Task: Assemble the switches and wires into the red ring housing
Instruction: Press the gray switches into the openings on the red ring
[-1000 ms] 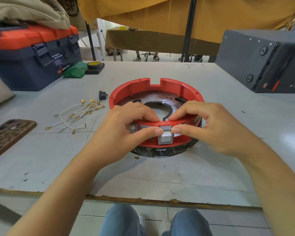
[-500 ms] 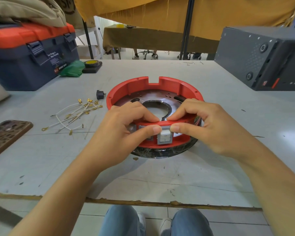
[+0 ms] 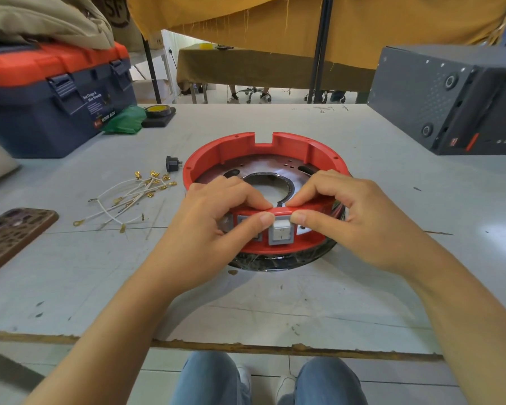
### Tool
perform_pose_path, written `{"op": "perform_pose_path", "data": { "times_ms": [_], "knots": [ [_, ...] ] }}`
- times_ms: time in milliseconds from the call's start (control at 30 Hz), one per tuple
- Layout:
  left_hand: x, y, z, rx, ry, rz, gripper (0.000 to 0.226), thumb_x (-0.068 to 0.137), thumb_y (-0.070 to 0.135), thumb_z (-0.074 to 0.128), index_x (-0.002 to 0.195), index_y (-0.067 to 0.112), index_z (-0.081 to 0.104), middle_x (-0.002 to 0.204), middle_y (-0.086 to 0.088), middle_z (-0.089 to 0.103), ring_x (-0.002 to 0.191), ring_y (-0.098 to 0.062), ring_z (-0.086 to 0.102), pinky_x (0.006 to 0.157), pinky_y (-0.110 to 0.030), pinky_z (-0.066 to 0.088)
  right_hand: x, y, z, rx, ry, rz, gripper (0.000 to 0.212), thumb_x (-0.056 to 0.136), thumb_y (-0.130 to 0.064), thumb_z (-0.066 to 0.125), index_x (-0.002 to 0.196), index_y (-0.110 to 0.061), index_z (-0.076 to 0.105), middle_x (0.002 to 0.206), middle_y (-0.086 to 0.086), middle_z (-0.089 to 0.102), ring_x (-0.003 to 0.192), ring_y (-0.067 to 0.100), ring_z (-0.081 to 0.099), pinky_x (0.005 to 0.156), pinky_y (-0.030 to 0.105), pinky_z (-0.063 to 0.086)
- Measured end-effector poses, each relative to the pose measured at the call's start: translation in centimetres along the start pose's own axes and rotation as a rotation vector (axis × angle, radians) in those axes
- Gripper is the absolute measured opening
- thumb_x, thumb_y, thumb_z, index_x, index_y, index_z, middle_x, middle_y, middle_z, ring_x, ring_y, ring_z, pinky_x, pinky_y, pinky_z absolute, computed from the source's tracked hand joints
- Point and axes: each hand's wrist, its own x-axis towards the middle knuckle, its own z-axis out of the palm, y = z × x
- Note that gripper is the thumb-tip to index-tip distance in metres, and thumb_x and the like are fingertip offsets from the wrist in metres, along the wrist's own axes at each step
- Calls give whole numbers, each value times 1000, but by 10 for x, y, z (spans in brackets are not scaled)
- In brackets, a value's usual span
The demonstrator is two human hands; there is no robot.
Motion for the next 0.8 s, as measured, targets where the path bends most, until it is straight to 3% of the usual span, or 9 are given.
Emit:
{"op": "perform_pose_path", "data": {
  "times_ms": [167,433,533,800],
  "knots": [
    [-5,-3,-5,64,-85,29,31,78,45,59,101,24,62,105,15,59,101,-10,53,88,-43,41,-3,3,-4,-60,-70,4,26,76,-31,74,99,-33,63,99,-15,58,98,4,53,79,16,46],
    [-4,-2,-2,161,-48,17,35,71,43,70,98,21,63,92,13,61,88,-6,47,82,-32,38,-3,3,2,-159,-25,8,30,70,-35,77,91,-38,57,90,-20,54,92,1,49,75,15,36],
    [-3,-1,-1,170,-36,19,31,71,39,70,95,20,64,90,12,61,84,-7,47,78,-32,38,-2,1,4,-161,-11,-3,28,72,-32,76,85,-41,54,86,-21,53,89,-1,48,73,12,33],
    [-3,-1,1,176,-31,14,30,72,39,69,95,20,64,89,12,60,84,-5,45,79,-33,38,-2,0,5,-155,-13,-8,28,74,-32,75,82,-44,51,86,-20,53,90,0,48,75,19,35]
  ]
}}
